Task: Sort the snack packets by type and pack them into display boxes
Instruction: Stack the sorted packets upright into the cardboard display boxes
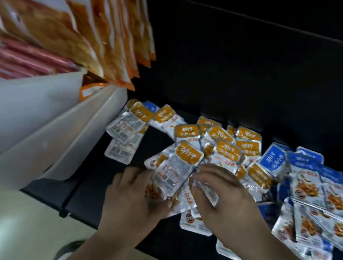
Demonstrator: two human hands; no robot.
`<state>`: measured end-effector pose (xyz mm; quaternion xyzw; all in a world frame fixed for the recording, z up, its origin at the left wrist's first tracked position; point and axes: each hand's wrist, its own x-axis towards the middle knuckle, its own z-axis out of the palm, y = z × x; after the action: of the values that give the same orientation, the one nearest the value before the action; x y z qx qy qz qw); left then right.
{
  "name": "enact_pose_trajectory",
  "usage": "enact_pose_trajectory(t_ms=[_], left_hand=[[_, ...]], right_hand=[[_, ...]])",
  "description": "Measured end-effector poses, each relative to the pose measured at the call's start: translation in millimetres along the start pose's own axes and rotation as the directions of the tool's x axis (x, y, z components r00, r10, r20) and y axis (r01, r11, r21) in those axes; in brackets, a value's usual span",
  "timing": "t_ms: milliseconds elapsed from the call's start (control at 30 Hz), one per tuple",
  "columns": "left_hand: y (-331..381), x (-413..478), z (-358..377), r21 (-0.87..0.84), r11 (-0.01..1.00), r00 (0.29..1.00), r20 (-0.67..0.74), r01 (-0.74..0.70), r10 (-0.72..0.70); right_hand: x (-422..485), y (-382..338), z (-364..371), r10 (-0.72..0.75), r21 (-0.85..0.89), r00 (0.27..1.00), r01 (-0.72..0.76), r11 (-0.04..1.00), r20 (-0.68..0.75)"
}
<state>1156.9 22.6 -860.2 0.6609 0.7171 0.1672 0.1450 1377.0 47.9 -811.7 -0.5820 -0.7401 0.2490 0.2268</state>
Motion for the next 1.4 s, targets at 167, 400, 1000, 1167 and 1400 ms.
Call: enact_pose_trajectory(t_ms=[167, 400, 1000, 1167, 1400], left_hand=[[2, 4, -3, -0.133, 0.987, 0.996, 0.050, 0.085, -0.079], [5, -9, -14, -0.346, 0.936, 0.996, -0.025, 0.068, -0.081], [34, 27, -6, -0.115, 0.952, 0.957, 0.012, -0.285, 0.288], [28, 23, -16, -0.484, 0.873, 0.987, 0.100, -0.066, 0.130], [35, 13, -7, -0.539, 0.842, 0.986, 0.152, 0.027, 0.066]], right_hand=[[-1, -2, 3, 0.051, 0.101, 0.997, -0.046, 0.994, -0.051], [8, -19, -4, 0.305, 0.388, 0.952, -0.278, 0.879, -0.008], [0, -19, -12, 0.317, 0.394, 0.948, -0.278, 0.876, -0.036], [2, -20, -11, 0.341, 0.453, 0.940, -0.309, 0.837, 0.010], [4, -21, -11, 0.400, 0.490, 0.913, -0.385, 0.783, 0.078]])
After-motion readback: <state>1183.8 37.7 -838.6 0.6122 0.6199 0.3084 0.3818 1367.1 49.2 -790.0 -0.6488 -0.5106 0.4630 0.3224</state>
